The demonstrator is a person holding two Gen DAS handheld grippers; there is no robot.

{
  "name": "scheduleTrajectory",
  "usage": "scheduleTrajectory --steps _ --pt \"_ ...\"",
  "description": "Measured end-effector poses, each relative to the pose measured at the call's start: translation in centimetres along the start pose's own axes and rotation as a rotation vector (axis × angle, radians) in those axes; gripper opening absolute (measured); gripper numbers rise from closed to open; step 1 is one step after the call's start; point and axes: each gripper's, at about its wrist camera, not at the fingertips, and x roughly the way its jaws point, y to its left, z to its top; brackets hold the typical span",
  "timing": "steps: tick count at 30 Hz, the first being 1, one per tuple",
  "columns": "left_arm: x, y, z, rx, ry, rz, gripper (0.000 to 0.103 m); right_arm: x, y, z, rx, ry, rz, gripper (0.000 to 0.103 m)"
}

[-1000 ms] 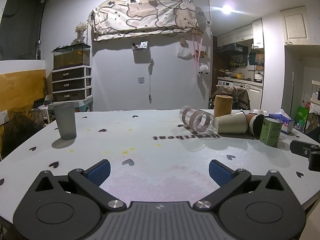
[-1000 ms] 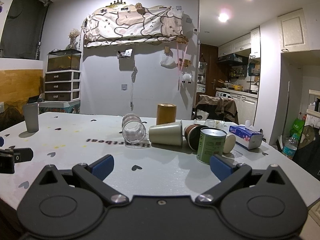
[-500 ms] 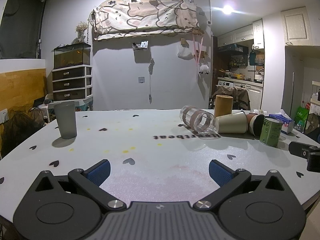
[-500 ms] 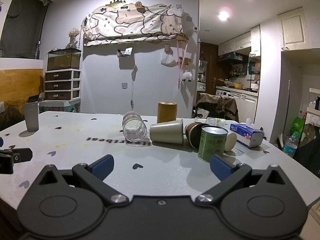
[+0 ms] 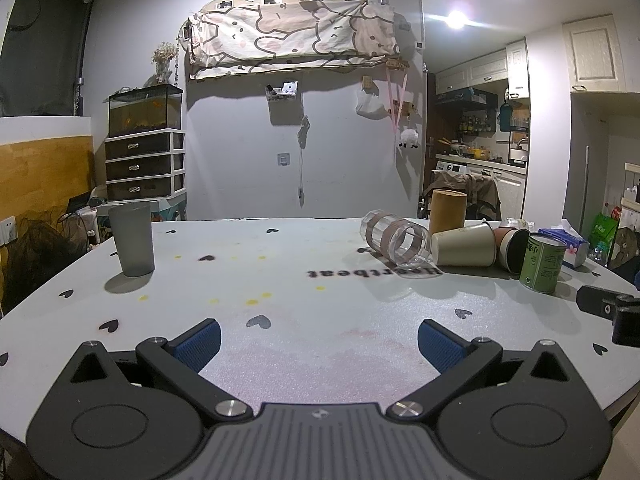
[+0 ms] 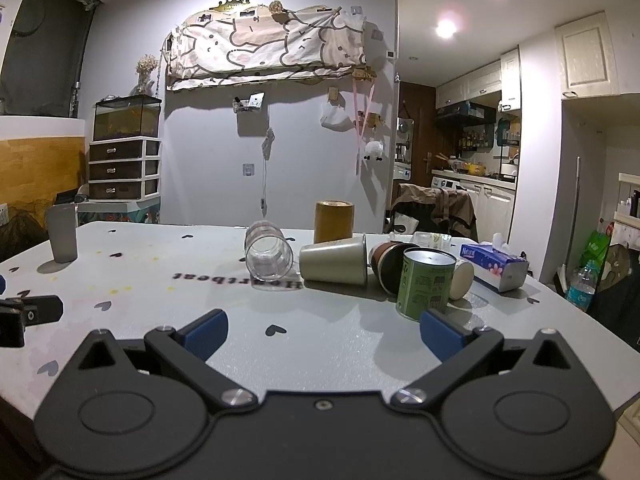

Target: Flip cup upright

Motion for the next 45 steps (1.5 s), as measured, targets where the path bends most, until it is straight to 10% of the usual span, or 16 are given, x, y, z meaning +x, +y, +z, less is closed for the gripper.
scheduleTrajectory --steps 24,33,45 --pt "0.1 -0.4 -0.1 0.0 0.0 -0.012 0.103 1.2 -1.3 0.3 0.043 0.016 -0.042 0.103" --pt "0.2 -0.6 -0.4 0.025 0.019 -0.013 0.103 6.8 -6.1 3.7 0.097 0.028 -0.195 0.103" --pt "0.4 0.0 -1.7 0.03 0.04 -0.039 0.103 17.0 -11.0 9.3 0.137 0.096 -0.194 0.103"
